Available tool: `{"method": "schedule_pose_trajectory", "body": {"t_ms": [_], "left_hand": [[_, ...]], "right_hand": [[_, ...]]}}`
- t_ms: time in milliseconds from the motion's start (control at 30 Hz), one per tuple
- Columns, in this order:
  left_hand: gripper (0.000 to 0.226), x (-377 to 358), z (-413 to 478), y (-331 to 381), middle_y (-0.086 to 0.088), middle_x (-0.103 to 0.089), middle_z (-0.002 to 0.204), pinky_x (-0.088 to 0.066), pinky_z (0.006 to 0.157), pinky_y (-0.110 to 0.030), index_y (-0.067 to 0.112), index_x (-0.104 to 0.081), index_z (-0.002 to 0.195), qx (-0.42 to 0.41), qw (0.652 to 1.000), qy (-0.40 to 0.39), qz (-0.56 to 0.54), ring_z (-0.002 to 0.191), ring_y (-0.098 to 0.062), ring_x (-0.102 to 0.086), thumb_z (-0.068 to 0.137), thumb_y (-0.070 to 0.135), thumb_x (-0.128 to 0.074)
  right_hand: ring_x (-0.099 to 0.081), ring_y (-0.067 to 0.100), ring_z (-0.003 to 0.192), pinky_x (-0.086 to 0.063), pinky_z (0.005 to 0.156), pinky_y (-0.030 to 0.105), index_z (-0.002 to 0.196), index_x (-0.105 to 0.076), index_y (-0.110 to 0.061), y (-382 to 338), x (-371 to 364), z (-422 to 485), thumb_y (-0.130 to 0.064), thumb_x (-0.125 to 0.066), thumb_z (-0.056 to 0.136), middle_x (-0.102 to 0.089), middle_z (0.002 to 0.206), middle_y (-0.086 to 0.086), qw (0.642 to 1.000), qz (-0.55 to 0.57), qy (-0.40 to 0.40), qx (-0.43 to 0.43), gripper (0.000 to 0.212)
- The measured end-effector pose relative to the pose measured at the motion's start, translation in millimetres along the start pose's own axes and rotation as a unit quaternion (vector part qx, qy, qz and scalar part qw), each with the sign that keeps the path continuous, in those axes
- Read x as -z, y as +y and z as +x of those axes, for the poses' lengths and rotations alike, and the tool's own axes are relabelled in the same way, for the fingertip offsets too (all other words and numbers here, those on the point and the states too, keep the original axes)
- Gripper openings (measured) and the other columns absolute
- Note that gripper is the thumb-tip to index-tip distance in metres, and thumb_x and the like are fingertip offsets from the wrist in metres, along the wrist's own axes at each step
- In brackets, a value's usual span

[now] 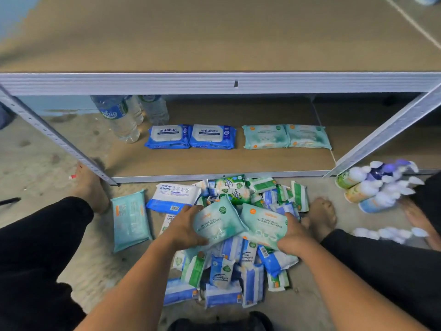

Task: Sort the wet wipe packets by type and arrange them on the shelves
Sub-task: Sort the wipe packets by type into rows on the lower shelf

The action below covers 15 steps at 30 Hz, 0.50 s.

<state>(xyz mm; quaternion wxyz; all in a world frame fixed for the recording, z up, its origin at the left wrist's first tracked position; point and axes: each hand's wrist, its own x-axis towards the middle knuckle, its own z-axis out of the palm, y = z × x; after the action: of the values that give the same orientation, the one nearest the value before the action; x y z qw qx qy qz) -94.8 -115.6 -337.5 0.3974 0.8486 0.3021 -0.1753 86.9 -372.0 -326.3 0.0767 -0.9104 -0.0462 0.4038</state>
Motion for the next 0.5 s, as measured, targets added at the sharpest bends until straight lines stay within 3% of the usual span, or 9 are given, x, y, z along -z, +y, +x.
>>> {"method": "schedule_pose_trajectory", "body": {"t_ms": [133, 233, 300, 400, 500], "left_hand": [[0.099, -17.6, 4.8, 3.2, -0.003, -0.042, 0.148, -0.033, 0.113, -0.039, 0.025, -0.025, 0.156, 0.006, 0.999, 0.043, 0.031, 0.134, -0.028, -0.037, 0.072, 0.026, -0.077], [0.105, -27.6, 2.9, -0.2, -0.002, -0.028, 0.159, -0.015, 0.122, -0.049, 0.029, -0.011, 0.159, 0.010, 0.998, 0.048, 0.027, 0.149, -0.027, -0.017, 0.074, 0.027, -0.072], [0.111, -31.7, 1.1, -2.8, 0.005, -0.010, 0.166, 0.002, 0.123, -0.055, 0.033, 0.002, 0.159, -0.007, 0.998, 0.039, 0.055, 0.154, -0.023, 0.003, 0.075, 0.038, -0.072], [0.131, -36.2, 4.2, -5.0, 0.011, 0.011, 0.167, 0.011, 0.120, -0.055, 0.040, 0.014, 0.155, -0.018, 0.994, 0.015, 0.111, 0.153, -0.022, 0.020, 0.065, 0.064, -0.077], [0.132, -40.2, 7.4, -0.6, 0.007, 0.008, 0.167, 0.006, 0.123, -0.051, 0.037, 0.010, 0.156, -0.022, 0.987, 0.039, 0.152, 0.153, -0.022, 0.017, 0.063, 0.071, -0.077]], "right_hand": [[-0.034, 0.032, 0.124, -0.045, 0.101, 0.044, 0.137, -0.028, -0.036, -2.2, -9.9, -1.2, -0.031, -0.066, 0.056, -0.013, 0.131, 0.004, 0.997, -0.076, 0.008, 0.007, 0.090], [-0.012, 0.034, 0.139, -0.027, 0.112, 0.053, 0.144, -0.015, -0.036, -7.0, -21.9, 0.2, -0.055, -0.076, 0.057, -0.005, 0.148, 0.001, 0.993, -0.105, 0.023, 0.052, 0.108], [0.002, 0.032, 0.146, -0.014, 0.116, 0.057, 0.151, -0.004, -0.034, -7.8, -30.0, 2.8, -0.065, -0.074, 0.058, -0.003, 0.153, 0.002, 0.986, -0.135, 0.047, 0.089, 0.121], [-0.009, 0.029, 0.144, -0.018, 0.111, 0.055, 0.154, 0.000, -0.031, -11.6, -33.4, 4.8, -0.063, -0.074, 0.065, -0.012, 0.152, -0.001, 0.976, -0.166, 0.076, 0.119, 0.120], [-0.027, 0.026, 0.134, -0.027, 0.102, 0.049, 0.152, -0.014, -0.029, -17.1, -30.2, 4.9, -0.061, -0.074, 0.065, -0.028, 0.146, -0.003, 0.966, -0.188, 0.111, 0.142, 0.110]]}}
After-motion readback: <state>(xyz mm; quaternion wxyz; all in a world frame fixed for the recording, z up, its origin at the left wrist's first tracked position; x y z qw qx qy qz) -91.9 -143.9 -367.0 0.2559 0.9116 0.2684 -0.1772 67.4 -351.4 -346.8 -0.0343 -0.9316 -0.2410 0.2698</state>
